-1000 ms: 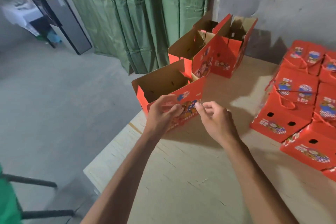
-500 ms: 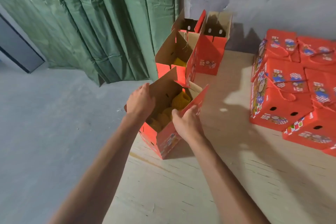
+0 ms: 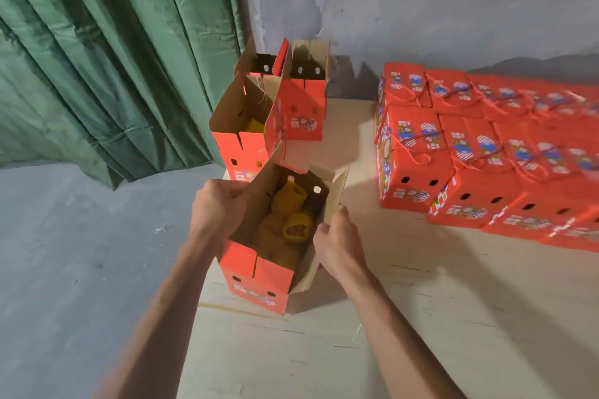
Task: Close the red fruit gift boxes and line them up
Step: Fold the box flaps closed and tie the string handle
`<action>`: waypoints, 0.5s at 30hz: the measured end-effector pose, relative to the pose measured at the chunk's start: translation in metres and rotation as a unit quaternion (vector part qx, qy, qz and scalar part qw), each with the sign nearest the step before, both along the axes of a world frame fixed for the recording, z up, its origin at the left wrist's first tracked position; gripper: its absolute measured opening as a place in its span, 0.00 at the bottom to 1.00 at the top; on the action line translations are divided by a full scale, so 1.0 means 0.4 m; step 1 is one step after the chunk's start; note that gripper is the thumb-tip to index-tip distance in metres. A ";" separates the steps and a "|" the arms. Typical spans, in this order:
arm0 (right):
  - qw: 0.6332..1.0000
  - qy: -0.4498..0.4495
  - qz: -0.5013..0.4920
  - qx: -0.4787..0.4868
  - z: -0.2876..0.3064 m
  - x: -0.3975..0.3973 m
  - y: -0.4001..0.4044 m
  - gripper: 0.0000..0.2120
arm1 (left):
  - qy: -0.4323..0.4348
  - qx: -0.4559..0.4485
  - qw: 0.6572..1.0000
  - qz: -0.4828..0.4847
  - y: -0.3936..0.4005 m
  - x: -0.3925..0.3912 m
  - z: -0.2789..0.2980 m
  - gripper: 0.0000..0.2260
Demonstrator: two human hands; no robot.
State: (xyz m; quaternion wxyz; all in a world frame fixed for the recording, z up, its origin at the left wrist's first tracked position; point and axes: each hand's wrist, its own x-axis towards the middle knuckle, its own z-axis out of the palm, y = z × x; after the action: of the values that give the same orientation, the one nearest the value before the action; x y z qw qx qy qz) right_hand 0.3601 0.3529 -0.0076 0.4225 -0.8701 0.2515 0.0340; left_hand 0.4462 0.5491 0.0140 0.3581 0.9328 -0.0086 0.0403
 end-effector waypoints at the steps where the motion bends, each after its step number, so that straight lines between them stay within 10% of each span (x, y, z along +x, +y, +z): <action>1: 1.000 -0.002 -0.011 0.003 0.008 -0.030 -0.036 0.23 | 0.005 -0.011 1.000 -0.004 -0.029 -0.024 0.002 0.13; 15: 0.985 -0.071 -0.155 0.005 0.105 -0.604 -0.685 0.22 | 0.023 -0.116 0.984 -0.135 -0.740 -0.463 0.062 0.08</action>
State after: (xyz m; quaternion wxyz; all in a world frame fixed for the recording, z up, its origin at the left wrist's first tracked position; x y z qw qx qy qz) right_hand 0.1183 0.0790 0.0344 0.4437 -0.8185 0.3528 -0.0930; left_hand 0.2608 0.2533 0.0388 0.4663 0.8758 -0.1212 -0.0290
